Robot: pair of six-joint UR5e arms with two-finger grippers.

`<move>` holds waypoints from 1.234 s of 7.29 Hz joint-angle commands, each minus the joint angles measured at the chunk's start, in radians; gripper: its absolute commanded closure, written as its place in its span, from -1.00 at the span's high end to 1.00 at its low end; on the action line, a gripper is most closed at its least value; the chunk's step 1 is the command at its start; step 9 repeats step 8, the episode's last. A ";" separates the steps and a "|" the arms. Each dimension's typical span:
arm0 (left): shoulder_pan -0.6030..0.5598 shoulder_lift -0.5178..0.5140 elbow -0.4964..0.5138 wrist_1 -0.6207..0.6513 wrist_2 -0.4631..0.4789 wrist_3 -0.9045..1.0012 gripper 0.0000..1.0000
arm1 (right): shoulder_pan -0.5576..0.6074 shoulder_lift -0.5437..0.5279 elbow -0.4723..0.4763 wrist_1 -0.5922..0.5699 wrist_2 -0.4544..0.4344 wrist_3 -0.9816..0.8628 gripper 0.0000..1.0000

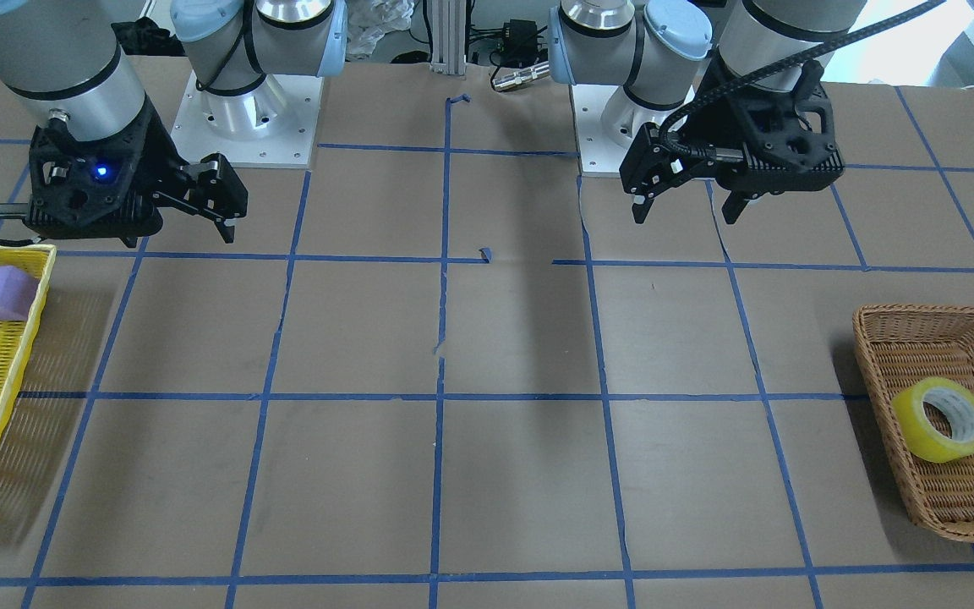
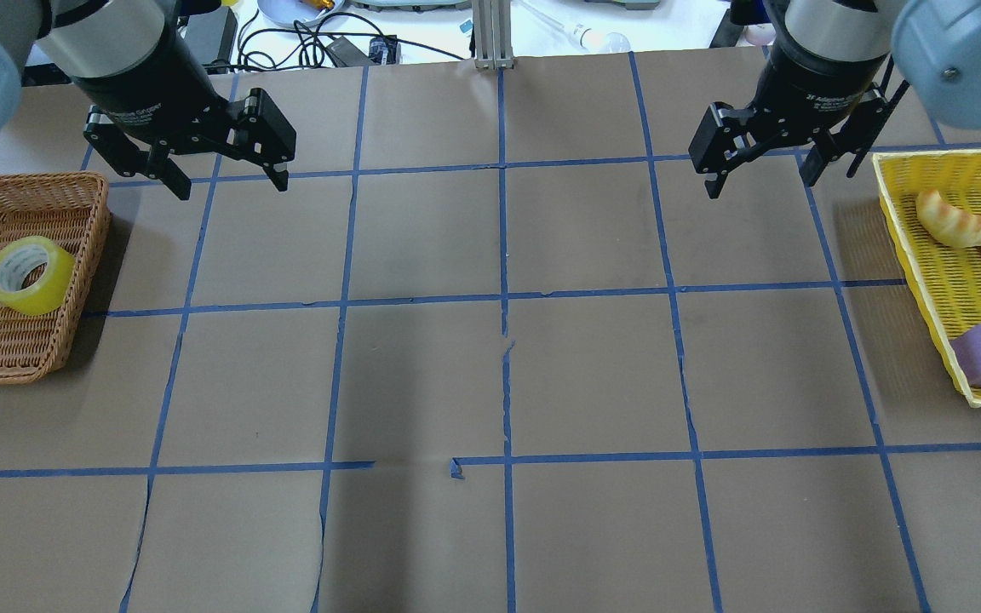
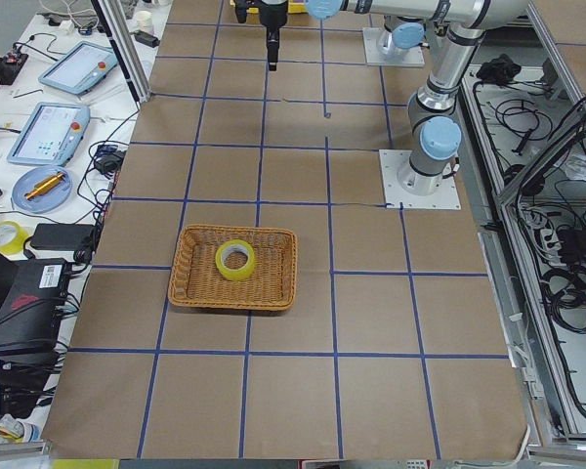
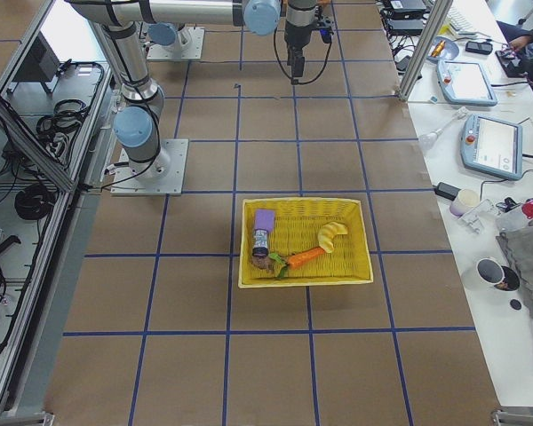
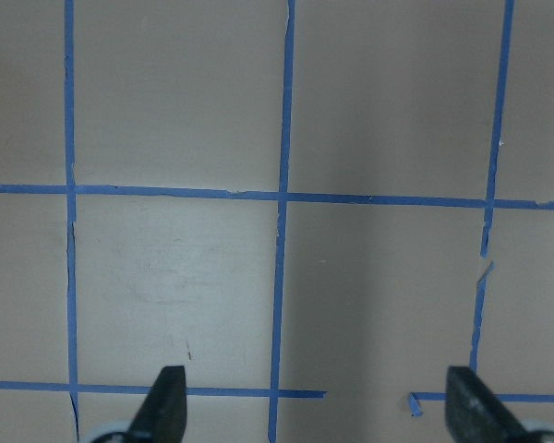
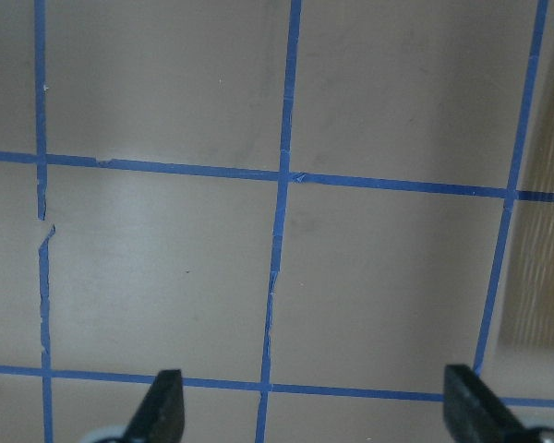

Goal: Transfer tape with both arms

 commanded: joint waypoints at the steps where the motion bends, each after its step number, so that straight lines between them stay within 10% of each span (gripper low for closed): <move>1: -0.001 0.007 0.003 0.000 0.006 0.001 1.00 | 0.000 0.000 0.000 0.000 0.000 -0.001 1.00; 9: -0.001 0.003 -0.002 0.011 -0.003 0.001 1.00 | 0.004 -0.006 0.031 -0.001 -0.003 0.006 1.00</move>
